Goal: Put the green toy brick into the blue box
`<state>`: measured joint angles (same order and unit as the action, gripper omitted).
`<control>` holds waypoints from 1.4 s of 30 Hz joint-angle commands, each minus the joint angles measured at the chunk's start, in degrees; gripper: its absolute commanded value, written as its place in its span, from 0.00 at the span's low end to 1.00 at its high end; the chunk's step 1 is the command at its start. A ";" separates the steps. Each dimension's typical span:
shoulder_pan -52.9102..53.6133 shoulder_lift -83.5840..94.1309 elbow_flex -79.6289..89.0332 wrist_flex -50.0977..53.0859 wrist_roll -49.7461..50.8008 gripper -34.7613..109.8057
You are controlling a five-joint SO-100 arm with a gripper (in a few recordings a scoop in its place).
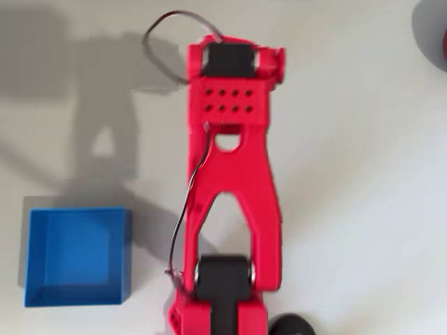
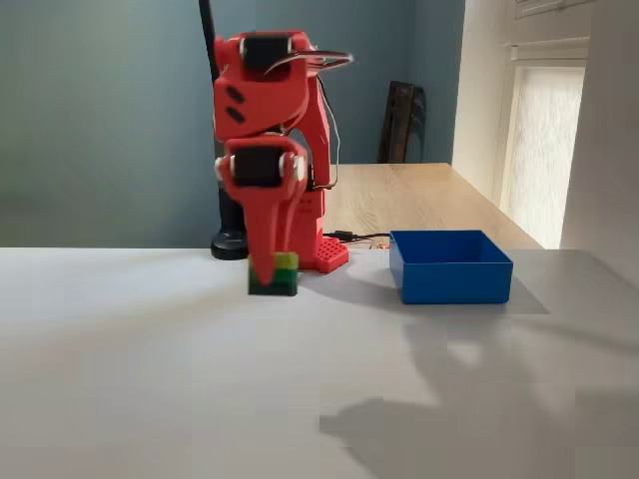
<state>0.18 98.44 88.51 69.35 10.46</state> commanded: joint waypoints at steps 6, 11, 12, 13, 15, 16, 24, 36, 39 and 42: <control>-20.48 24.70 16.88 0.35 -0.88 0.24; -31.99 31.38 22.85 1.23 -0.79 0.24; -34.28 31.99 22.94 2.20 -0.35 0.24; -36.47 32.08 22.50 3.60 0.35 0.24; -40.61 32.08 20.83 6.50 2.20 0.24; -42.54 32.08 19.95 7.73 3.08 0.24; -55.28 31.90 19.51 11.34 6.50 0.24; -63.63 31.55 25.40 12.13 11.60 0.24; -64.16 29.36 25.93 12.13 13.27 0.24; -64.16 24.87 23.91 12.57 14.24 0.24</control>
<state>-62.58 125.33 114.70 80.68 23.29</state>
